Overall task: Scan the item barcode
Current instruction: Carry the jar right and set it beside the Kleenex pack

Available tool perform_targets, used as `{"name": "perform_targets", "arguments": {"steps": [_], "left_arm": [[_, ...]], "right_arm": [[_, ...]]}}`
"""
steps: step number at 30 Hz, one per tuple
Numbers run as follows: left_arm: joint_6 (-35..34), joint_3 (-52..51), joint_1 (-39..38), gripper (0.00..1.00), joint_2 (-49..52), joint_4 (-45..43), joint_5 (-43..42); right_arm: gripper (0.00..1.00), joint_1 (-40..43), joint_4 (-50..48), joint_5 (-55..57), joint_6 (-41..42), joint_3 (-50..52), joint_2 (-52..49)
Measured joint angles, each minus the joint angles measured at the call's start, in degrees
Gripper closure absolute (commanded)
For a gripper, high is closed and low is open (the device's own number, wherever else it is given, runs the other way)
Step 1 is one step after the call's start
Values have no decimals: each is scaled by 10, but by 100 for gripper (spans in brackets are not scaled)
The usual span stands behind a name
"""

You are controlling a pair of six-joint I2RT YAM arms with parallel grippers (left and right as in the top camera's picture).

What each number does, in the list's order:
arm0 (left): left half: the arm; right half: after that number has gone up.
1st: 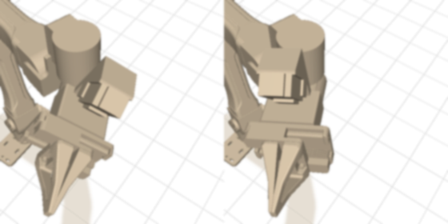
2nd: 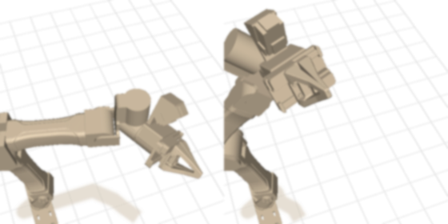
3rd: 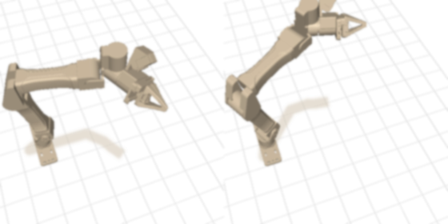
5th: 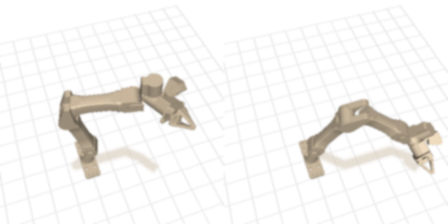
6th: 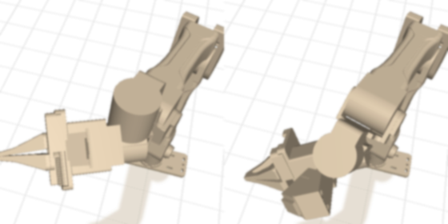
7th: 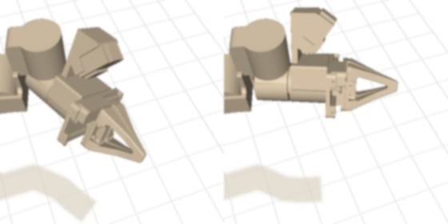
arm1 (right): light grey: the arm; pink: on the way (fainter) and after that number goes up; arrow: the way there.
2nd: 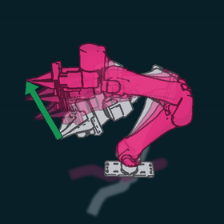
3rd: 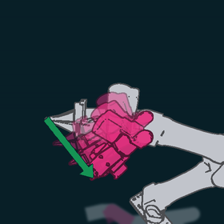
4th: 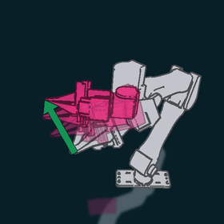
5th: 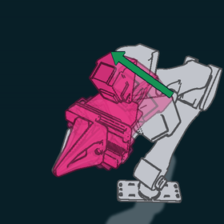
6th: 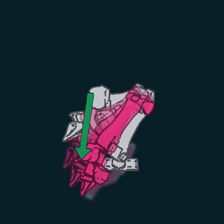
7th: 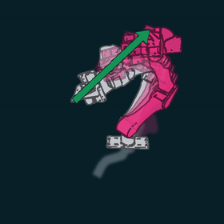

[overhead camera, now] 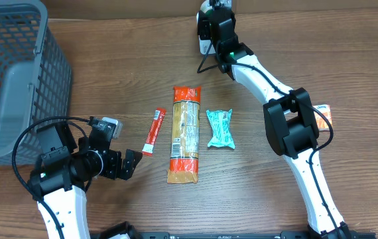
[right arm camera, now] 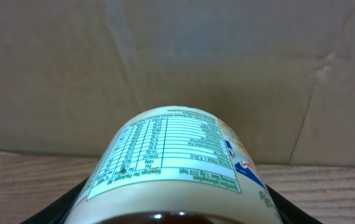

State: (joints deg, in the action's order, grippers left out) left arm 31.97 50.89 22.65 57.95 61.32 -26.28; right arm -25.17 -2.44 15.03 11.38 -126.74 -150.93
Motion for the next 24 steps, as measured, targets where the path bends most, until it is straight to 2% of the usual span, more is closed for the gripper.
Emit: {"name": "perform_targets", "arguments": {"steps": [4, 10, 14, 18, 22, 24], "left_arm": [[0, 0, 0, 0, 0, 0, 0], [0, 0, 0, 0, 0, 0, 0], [0, 0, 0, 0, 0, 0, 0], [0, 0, 0, 0, 0, 0, 0], [0, 0, 0, 1, 0, 0, 0], [0, 0, 0, 0, 0, 0, 0]], "right_arm": [[96, 1, 4, 0, 0, 0, 1], [96, 2, 151, -13, 2, 0, 52], [96, 4, 318, -18, 3, 0, 130], [96, 11, 535, -22, 5, -1, 207], [96, 28, 733, -22, 6, -1, 231], [96, 41, 802, -24, 6, 19, 230]]}}
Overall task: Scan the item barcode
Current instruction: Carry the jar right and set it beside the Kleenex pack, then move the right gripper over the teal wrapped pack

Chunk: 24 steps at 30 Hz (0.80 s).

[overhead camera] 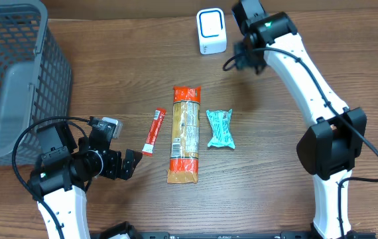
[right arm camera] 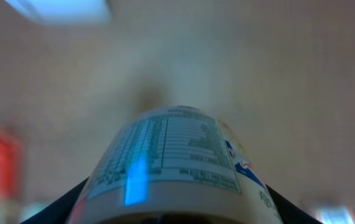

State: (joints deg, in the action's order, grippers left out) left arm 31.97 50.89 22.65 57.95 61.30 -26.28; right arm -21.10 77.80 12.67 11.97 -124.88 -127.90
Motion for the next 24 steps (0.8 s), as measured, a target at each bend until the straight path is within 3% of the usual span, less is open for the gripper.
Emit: {"name": "perform_targets", "arguments": {"steps": [4, 10, 14, 16, 17, 18, 19, 24], "left_arm": [[0, 0, 0, 0, 0, 0, 0], [0, 0, 0, 0, 0, 0, 0], [0, 0, 0, 0, 0, 0, 0], [0, 0, 0, 0, 0, 0, 0], [0, 0, 0, 0, 0, 0, 0], [0, 0, 0, 0, 0, 0, 0], [0, 0, 0, 1, 0, 0, 0], [0, 0, 0, 0, 0, 0, 0]], "right_arm": [[96, 32, 63, -8, 0, 73, -2], [96, 84, 57, -18, 31, 170, -4], [67, 116, 48, -20, 43, 203, -7], [48, 131, 57, -21, 46, 207, -8], [23, 136, 59, -21, 46, 207, -9], [6, 140, 62, -22, 46, 207, -9], [0, 142, 63, -22, 50, 207, -9], [0, 143, 72, -23, 50, 207, -9]]}}
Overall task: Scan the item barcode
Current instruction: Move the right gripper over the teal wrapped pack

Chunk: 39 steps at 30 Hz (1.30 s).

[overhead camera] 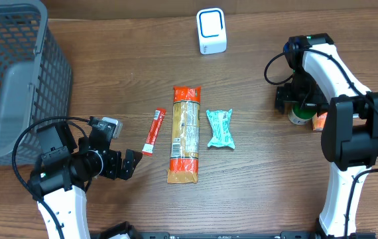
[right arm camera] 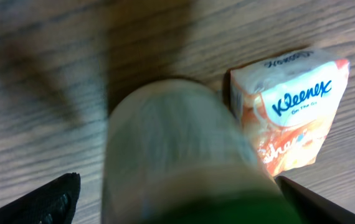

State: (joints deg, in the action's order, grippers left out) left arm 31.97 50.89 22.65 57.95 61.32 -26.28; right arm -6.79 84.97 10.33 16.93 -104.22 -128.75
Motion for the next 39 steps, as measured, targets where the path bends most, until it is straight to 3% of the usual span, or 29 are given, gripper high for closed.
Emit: {"name": "perform_targets", "arguments": {"steps": [8, 12, 15, 16, 19, 20, 22, 23, 32, 36, 39], "left_arm": [[0, 0, 0, 1, 0, 0, 0], [0, 0, 0, 0, 0, 0, 0], [0, 0, 0, 0, 0, 0, 0], [0, 0, 0, 0, 0, 0, 0], [0, 0, 0, 0, 0, 0, 0], [0, 0, 0, 0, 0, 0, 0], [0, 0, 0, 0, 0, 0, 0], [0, 0, 0, 0, 0, 0, 0], [0, 0, 0, 0, 0, 0, 0], [0, 0, 0, 0, 0, 0, 0], [0, 0, 0, 0, 0, 0, 0]], "right_arm": [[0, 0, 28, 0, 0, -31, 14], [0, -3, 44, -13, -7, -82, 72], [6, -12, 43, -54, -33, -106, 143], [11, -17, 44, -70, -41, -110, 163], [41, -34, 50, -127, -70, -120, 207], [54, -40, 51, -145, -75, -120, 212], [88, -57, 47, -177, -88, -118, 214], [96, -65, 40, -189, -92, -113, 212], [96, -181, -96, -229, -104, 19, 204], [83, -220, -167, -235, -104, 96, 199], [82, -236, -234, -236, -109, 156, 191]]}}
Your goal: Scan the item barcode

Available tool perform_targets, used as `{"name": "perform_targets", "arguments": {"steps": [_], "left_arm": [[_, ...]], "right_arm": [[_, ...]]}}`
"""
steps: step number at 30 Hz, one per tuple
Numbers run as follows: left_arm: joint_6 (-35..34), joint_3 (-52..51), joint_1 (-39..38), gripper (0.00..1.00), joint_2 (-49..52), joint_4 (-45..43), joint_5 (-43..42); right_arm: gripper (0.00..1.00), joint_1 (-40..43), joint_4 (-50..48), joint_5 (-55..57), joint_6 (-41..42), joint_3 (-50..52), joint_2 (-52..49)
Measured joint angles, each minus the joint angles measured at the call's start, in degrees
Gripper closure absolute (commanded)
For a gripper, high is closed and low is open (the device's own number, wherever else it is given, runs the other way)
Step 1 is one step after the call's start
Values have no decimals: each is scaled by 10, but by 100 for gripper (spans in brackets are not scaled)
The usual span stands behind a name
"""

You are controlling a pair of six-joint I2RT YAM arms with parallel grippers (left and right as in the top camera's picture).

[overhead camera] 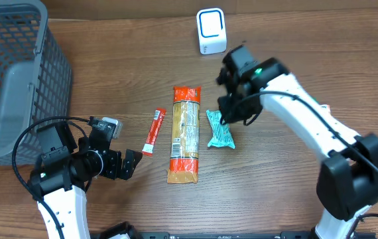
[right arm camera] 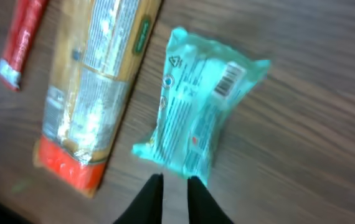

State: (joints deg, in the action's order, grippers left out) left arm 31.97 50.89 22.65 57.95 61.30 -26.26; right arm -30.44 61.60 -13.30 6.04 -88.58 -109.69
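Observation:
A teal snack packet point(overhead camera: 220, 129) lies flat at mid-table, and its barcode point(right arm camera: 227, 79) faces up in the right wrist view. My right gripper point(overhead camera: 225, 117) hovers just over the packet's point(right arm camera: 196, 118) far end. Its fingers point(right arm camera: 152, 194) are nearly together, with nothing between them. The white scanner point(overhead camera: 211, 31) with a blue face stands at the back. My left gripper point(overhead camera: 133, 163) rests open near the front left, beside a red stick sachet point(overhead camera: 154, 131).
A long orange and yellow packet point(overhead camera: 184, 133) lies between the red sachet and the teal packet. A grey mesh basket point(overhead camera: 10, 73) fills the far left. The right arm covers the table's right side.
My right gripper was at the table's right side, over a jar standing next to a tissue pack. It is now over the teal packet at mid-table, shut and empty. The left arm is unchanged.
My right gripper first held a jar close to the scanner at the back. Then it was to the right of the scanner with the jar still in it. Then the jar stood beside the tissue pack at the right. Now the gripper is empty above the teal packet.

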Motion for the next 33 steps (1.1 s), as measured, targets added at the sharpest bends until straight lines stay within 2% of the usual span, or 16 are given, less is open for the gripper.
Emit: {"name": "perform_targets", "arguments": {"steps": [6, 11, 15, 21, 24, 27, 33], "left_arm": [[0, 0, 0, 0, 0, 0, 0], [0, 0, 0, 1, 0, 0, 0], [0, 0, 0, 0, 0, 0, 0], [0, 0, 0, 0, 0, 0, 0], [0, 0, 0, 1, 0, 0, 0], [0, 0, 0, 0, 0, 0, 0], [0, 0, 0, 0, 0, 0, 0]], "right_arm": [[83, -16, -129, 2, 0, 123, -7], [82, -16, -185, 19, 0, 174, -5], [83, -21, -184, 57, -1, 178, 0], [83, -22, -176, 198, -1, 178, 5], [96, -21, -177, 291, -6, 185, 4], [96, -18, -167, 337, -18, 186, 2], [94, -15, -93, 343, -29, 138, 2]]}}
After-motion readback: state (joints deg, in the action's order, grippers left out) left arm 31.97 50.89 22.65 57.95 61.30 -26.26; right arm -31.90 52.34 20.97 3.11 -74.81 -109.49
